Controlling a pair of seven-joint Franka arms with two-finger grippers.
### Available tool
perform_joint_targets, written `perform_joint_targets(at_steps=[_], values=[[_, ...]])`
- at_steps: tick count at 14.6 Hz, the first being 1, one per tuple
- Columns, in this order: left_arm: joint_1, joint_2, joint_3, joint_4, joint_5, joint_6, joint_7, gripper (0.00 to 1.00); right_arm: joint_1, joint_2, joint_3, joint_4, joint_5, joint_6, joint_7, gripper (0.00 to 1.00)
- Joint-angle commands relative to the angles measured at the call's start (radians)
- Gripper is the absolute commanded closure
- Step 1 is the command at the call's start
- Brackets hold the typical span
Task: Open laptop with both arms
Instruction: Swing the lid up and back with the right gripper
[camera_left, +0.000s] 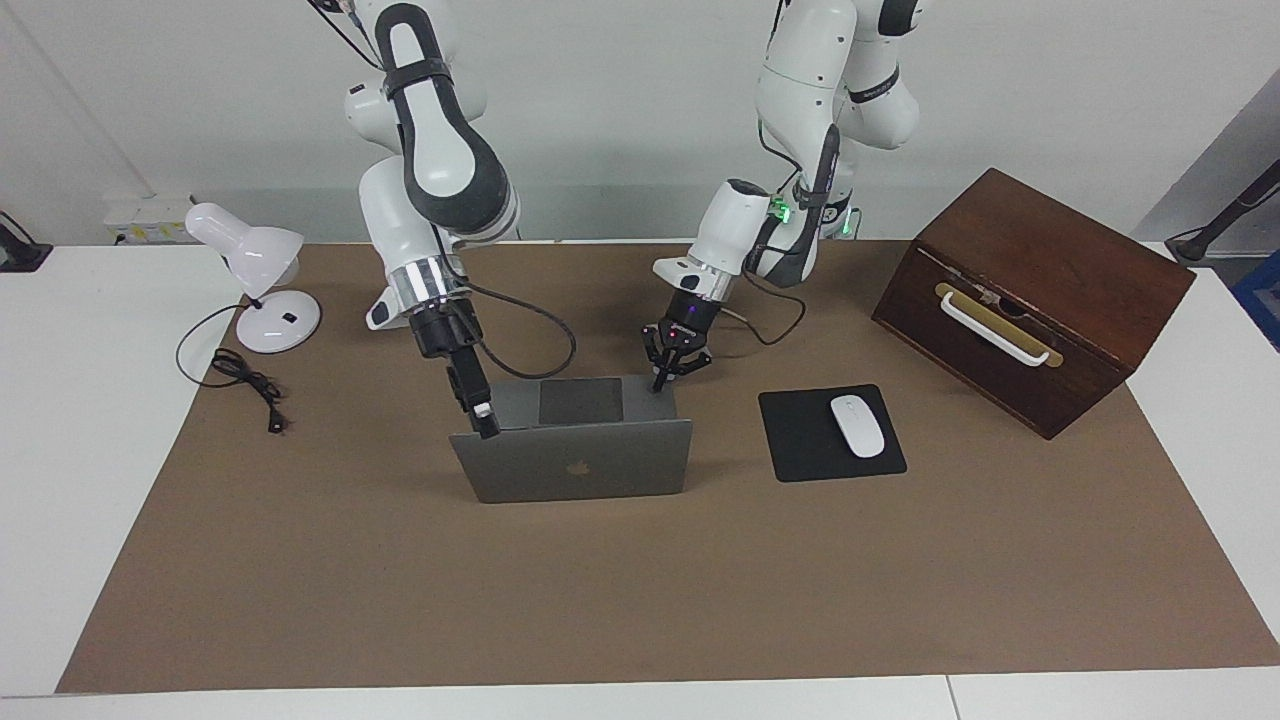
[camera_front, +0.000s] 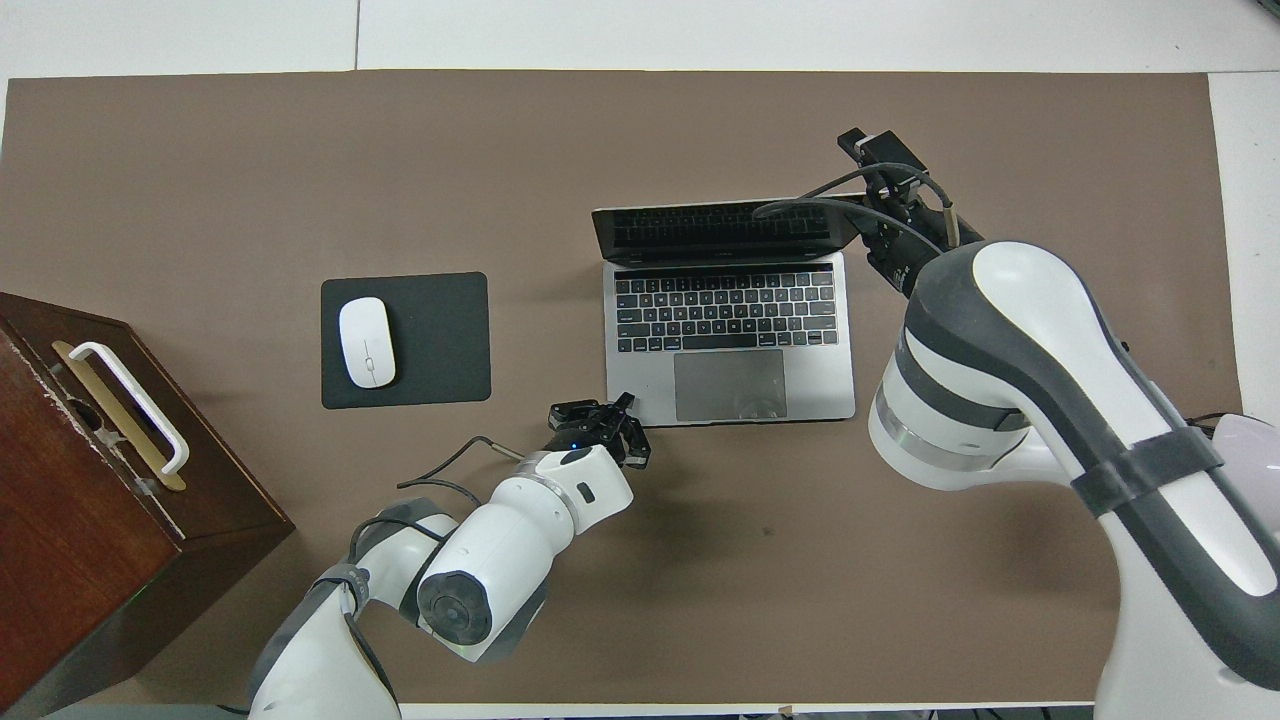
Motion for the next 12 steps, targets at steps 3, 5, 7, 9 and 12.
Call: perform_joint_targets(at_steps=[3,5,7,9,12], values=[[-0.015,0.064,0.016,0.023,-0.017,0.011,0.015,1.0,-0.031,0.055,0.006,0.068,-0.025,-0.027,-0.026,0.0],[-0.015,0.064,0.016,0.021,-0.017,0.01,0.015,1.0,-0.036,0.069,0.006,0.088,-0.025,-0.027,-0.026,0.0],[-0.013,0.064,0.016,0.021,-0.017,0.01,0.015,1.0,-0.042,0.081,0.006,0.098,-0.045,-0.042,-0.022,0.0],[-0.015,0.064,0.016,0.021,-0.017,0.01,0.015,1.0,-0.054,0.095,0.006,0.115,-0.053,-0.048,-0.02,0.0],[-0.013,0.064,0.016,0.021,-0.017,0.01,0.015,1.0,-0.062,0.115,0.006,0.139,-0.068,-0.062,-0.017,0.0]])
